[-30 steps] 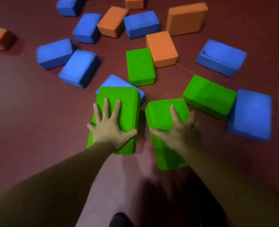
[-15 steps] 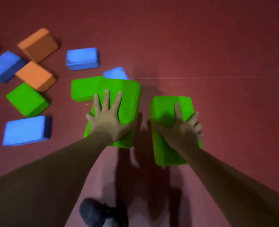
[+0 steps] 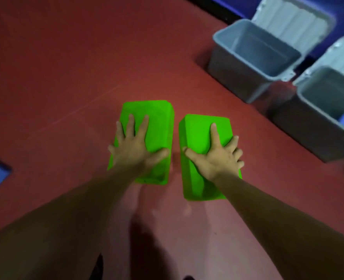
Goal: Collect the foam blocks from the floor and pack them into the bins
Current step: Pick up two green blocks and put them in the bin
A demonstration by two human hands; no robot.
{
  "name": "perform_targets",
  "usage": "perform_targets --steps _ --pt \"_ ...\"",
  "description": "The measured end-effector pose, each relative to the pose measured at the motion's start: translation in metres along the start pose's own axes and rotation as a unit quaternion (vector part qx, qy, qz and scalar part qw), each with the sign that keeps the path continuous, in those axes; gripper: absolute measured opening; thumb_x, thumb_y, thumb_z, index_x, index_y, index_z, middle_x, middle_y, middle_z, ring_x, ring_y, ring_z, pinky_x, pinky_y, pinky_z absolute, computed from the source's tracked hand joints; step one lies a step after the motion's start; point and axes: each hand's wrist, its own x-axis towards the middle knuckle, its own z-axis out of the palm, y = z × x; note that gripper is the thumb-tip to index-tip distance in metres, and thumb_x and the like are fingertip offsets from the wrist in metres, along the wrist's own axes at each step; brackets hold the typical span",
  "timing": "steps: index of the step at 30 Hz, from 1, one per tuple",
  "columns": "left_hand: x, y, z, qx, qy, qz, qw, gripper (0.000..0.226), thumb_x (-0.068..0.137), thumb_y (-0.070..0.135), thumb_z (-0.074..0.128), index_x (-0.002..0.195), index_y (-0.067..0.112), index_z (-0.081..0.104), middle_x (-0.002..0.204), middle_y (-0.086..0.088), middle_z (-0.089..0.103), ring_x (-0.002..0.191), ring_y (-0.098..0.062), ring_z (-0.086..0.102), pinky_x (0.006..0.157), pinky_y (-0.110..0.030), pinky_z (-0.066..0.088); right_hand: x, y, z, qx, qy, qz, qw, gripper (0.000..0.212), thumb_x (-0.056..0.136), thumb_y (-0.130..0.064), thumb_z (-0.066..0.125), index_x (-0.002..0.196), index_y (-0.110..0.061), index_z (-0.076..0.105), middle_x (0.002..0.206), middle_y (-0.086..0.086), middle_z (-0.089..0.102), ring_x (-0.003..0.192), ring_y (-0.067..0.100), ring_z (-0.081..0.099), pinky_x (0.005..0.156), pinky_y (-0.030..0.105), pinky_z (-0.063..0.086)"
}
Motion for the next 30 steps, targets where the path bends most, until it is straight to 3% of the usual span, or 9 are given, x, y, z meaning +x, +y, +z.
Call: perform_targets --steps 8,19,24,30 --pt "0.066 0.25 0.063 -0.002 -0.042 0.138 0.99 0.117 0.067 0.08 0.066 0.156 0.05 -0.003 0.168 0.012 -0.015 0.155 -0.022 -0.017 0.11 -0.075 0.019 0.093 0.174 -0.113 0.078 0.074 0.167 0.98 0.115 0.06 -0.097 0.053 0.153 -0.059 -0.003 0.168 0.02 -0.004 0.147 0.048 0.018 0.115 0.063 0.019" --pt "0.202 0.465 0.177 0.065 -0.124 0.295 0.945 0.117 0.066 0.082 0.064 0.155 0.052 -0.006 0.167 0.013 -0.019 0.154 -0.021 -0.019 0.112 -0.066 0.022 0.269 0.314 -0.157 0.129 0.117 0.332 0.927 0.114 0.06 -0.096 0.054 0.154 -0.058 0.002 0.167 0.02 0.002 0.145 0.048 0.021 0.115 0.062 0.02" --pt "0.248 0.552 0.204 0.088 -0.139 0.316 0.934 0.117 0.066 0.085 0.061 0.154 0.052 -0.009 0.166 0.013 -0.022 0.153 -0.02 -0.02 0.112 -0.064 0.023 0.329 0.359 -0.198 0.161 0.132 0.371 0.905 0.113 0.062 -0.094 0.057 0.154 -0.058 0.004 0.167 0.019 0.005 0.144 0.047 0.023 0.114 0.06 0.022" --pt "0.307 0.694 0.263 0.084 -0.117 0.331 0.933 0.118 0.064 0.086 0.06 0.155 0.051 -0.006 0.165 0.013 -0.024 0.153 -0.016 -0.017 0.111 -0.064 0.024 0.437 0.444 -0.28 0.183 0.195 0.359 0.894 0.113 0.062 -0.092 0.061 0.155 -0.057 0.007 0.168 0.016 0.006 0.147 0.046 0.02 0.116 0.061 0.019"
